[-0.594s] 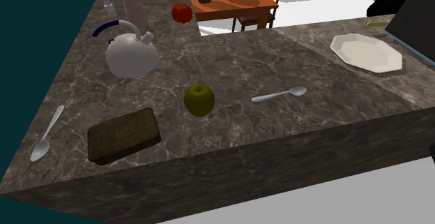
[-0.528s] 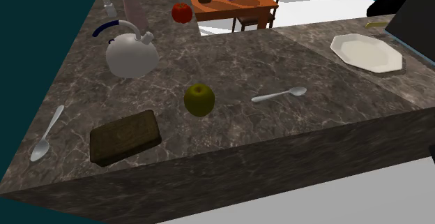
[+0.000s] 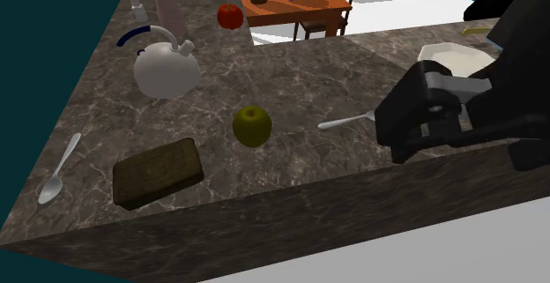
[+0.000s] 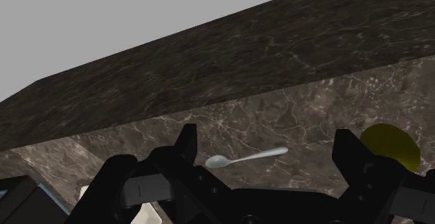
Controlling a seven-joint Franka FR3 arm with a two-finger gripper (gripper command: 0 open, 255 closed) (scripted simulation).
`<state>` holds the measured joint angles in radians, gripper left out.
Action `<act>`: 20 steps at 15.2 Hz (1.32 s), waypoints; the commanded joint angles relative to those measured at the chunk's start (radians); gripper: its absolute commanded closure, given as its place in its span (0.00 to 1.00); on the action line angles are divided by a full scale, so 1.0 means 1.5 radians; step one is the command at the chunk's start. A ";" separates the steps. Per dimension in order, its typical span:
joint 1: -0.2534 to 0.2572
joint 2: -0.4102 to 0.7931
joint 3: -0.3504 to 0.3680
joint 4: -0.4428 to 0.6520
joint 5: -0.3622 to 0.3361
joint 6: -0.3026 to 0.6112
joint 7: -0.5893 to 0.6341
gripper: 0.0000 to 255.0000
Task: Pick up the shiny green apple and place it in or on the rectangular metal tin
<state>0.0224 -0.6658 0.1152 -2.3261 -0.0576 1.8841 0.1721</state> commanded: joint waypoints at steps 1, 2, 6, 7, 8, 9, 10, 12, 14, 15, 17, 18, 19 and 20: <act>0.004 0.029 0.016 -0.002 0.005 0.035 0.019 0.00; 0.005 0.047 0.024 0.001 0.006 0.052 0.029 0.00; 0.008 0.126 0.057 0.019 0.006 0.116 0.068 0.00; 0.008 0.146 0.066 0.026 0.004 0.131 0.079 0.00; 0.008 0.167 0.074 0.033 0.002 0.146 0.090 0.00; 0.008 0.189 0.083 0.042 -0.002 0.160 0.100 0.00; 0.008 0.211 0.091 0.051 -0.006 0.173 0.112 0.00; 0.007 0.256 0.107 0.073 -0.018 0.198 0.135 0.00; 0.007 0.302 0.123 0.098 -0.033 0.220 0.160 0.00; 0.007 0.326 0.130 0.112 -0.042 0.230 0.173 0.00; 0.008 0.374 0.144 0.142 -0.063 0.247 0.200 0.00; 0.010 0.399 0.150 0.158 -0.075 0.254 0.214 0.00; 0.012 0.424 0.155 0.176 -0.088 0.260 0.228 0.00; 0.015 0.449 0.159 0.194 -0.101 0.266 0.242 0.00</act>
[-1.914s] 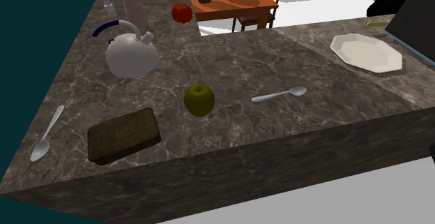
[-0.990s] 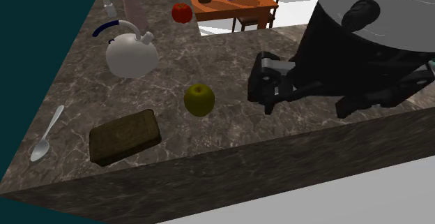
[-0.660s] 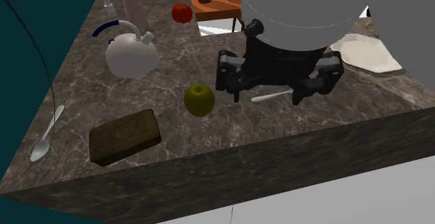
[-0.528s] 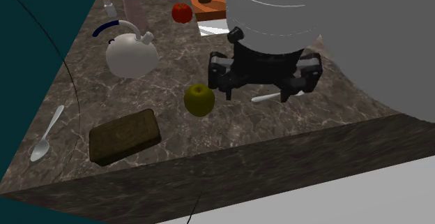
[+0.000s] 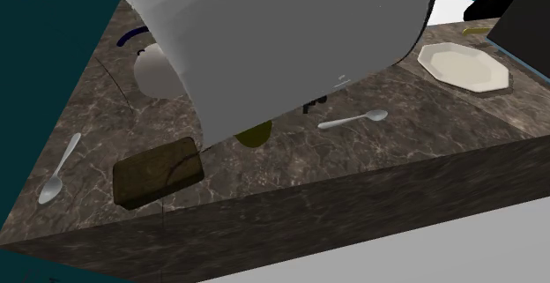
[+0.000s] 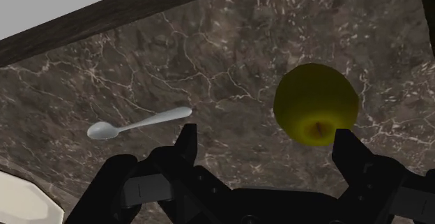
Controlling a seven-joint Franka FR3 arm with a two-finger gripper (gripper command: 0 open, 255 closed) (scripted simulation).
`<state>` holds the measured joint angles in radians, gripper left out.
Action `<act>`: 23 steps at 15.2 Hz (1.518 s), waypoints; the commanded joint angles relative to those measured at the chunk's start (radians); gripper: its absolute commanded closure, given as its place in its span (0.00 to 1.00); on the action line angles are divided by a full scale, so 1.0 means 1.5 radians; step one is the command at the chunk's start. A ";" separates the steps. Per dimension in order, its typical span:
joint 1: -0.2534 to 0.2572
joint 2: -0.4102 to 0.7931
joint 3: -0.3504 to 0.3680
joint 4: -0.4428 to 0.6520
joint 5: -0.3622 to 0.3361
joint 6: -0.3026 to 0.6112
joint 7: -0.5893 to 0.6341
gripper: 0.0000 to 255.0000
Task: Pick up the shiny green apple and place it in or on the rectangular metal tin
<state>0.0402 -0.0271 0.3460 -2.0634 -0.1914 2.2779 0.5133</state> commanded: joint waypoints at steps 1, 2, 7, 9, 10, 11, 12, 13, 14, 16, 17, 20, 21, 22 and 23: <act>0.007 0.049 0.009 0.038 -0.026 0.007 0.028 0.00; 0.011 0.074 0.012 0.058 -0.040 0.011 0.042 0.00; 0.047 0.204 0.012 0.175 -0.105 0.016 0.101 0.00; 0.049 0.211 0.010 0.176 -0.109 0.021 0.103 0.00; 0.050 0.217 0.008 0.176 -0.113 0.027 0.105 0.00; 0.050 0.224 0.006 0.176 -0.117 0.033 0.108 0.00; 0.051 0.230 0.005 0.176 -0.120 0.039 0.110 0.00; 0.052 0.236 0.003 0.176 -0.124 0.044 0.112 0.00; 0.052 0.243 0.001 0.176 -0.128 0.050 0.114 0.00; 0.054 0.253 -0.002 0.177 -0.134 0.059 0.118 0.00; 0.054 0.253 -0.002 0.177 -0.134 0.058 0.118 0.00; 0.054 0.253 -0.002 0.177 -0.134 0.058 0.118 0.00; 0.054 0.253 -0.002 0.177 -0.134 0.058 0.118 0.00; 0.054 0.253 -0.002 0.177 -0.134 0.058 0.118 0.00; 0.054 0.253 -0.002 0.177 -0.134 0.058 0.118 0.00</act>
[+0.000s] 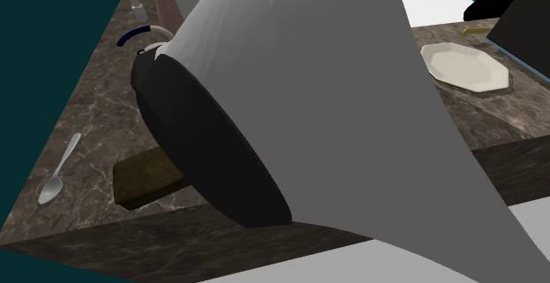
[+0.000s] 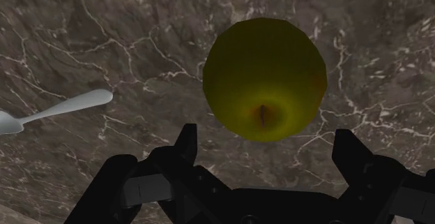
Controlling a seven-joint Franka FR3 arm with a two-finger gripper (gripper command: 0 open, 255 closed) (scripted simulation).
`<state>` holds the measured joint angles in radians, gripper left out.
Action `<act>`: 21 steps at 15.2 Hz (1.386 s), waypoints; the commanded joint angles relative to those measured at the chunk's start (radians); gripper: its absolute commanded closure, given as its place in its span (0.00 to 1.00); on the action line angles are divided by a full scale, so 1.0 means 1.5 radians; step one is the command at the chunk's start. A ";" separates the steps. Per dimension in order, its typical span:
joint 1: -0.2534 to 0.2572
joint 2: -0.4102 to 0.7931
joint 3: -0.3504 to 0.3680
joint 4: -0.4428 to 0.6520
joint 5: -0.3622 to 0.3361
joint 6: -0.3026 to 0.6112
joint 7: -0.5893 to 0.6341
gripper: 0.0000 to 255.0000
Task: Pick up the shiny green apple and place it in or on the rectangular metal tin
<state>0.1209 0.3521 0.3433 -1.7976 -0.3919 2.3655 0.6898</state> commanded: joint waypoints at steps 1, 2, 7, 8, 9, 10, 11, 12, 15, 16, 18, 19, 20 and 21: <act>0.000 0.000 0.000 0.000 0.000 0.000 0.000 1.00; 0.000 0.000 0.000 0.000 0.000 0.000 0.000 1.00; 0.000 0.000 0.000 0.000 0.000 0.000 0.000 1.00; 0.000 0.000 0.000 0.000 0.000 0.000 0.000 1.00; 0.000 0.000 0.000 0.000 0.000 0.000 0.000 1.00; 0.000 0.000 0.000 0.000 0.000 0.000 0.000 1.00; -0.001 -0.004 0.002 0.004 0.004 -0.007 -0.003 1.00; -0.002 -0.008 0.003 0.007 0.007 -0.014 -0.007 1.00; -0.004 -0.018 0.007 0.020 0.017 -0.035 -0.016 1.00; -0.004 -0.022 0.008 0.024 0.020 -0.043 -0.019 1.00; -0.005 -0.028 0.011 0.033 0.026 -0.057 -0.025 1.00; -0.006 -0.031 0.012 0.038 0.029 -0.065 -0.028 1.00; -0.006 -0.034 0.013 0.043 0.032 -0.072 -0.031 1.00; -0.006 -0.037 0.014 0.048 0.035 -0.080 -0.034 1.00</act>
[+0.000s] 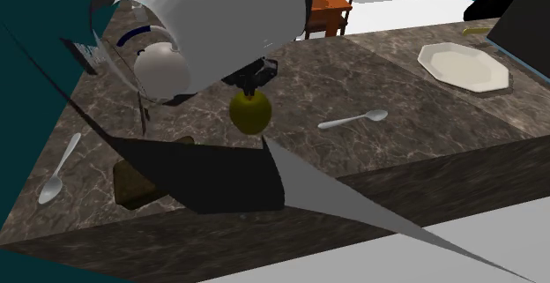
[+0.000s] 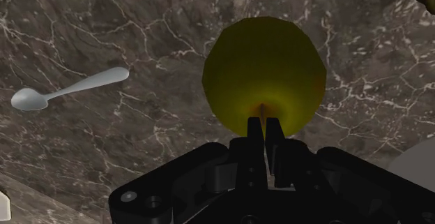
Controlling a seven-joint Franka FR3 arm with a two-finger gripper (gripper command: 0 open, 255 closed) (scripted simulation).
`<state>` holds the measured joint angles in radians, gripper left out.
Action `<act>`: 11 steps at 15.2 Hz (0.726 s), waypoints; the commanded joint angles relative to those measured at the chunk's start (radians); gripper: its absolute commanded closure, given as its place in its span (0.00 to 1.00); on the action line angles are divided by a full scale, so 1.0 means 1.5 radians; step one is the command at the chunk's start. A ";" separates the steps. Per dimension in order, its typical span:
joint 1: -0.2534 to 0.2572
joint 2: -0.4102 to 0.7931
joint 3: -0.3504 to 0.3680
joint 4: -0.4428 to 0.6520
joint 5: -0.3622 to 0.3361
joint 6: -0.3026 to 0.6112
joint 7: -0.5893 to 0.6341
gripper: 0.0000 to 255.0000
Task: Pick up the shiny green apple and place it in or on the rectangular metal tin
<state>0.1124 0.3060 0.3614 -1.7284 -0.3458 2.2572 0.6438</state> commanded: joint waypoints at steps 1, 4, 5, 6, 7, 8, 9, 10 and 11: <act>-0.001 -0.008 0.002 0.008 0.006 -0.015 -0.006 1.00; -0.002 -0.016 0.005 0.025 0.014 -0.038 -0.013 1.00; -0.002 -0.018 0.006 0.031 0.016 -0.046 -0.016 1.00; -0.002 -0.020 0.006 0.037 0.018 -0.054 -0.018 1.00; -0.002 -0.021 0.007 0.044 0.020 -0.062 -0.021 1.00; -0.002 -0.023 0.008 0.050 0.022 -0.070 -0.023 1.00; -0.002 -0.025 0.008 0.057 0.024 -0.078 -0.025 1.00; -0.002 -0.026 0.009 0.064 0.026 -0.086 -0.028 1.00; -0.002 -0.027 0.009 0.072 0.027 -0.094 -0.030 1.00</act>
<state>0.1107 0.2659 0.3752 -1.6329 -0.3073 2.1279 0.6038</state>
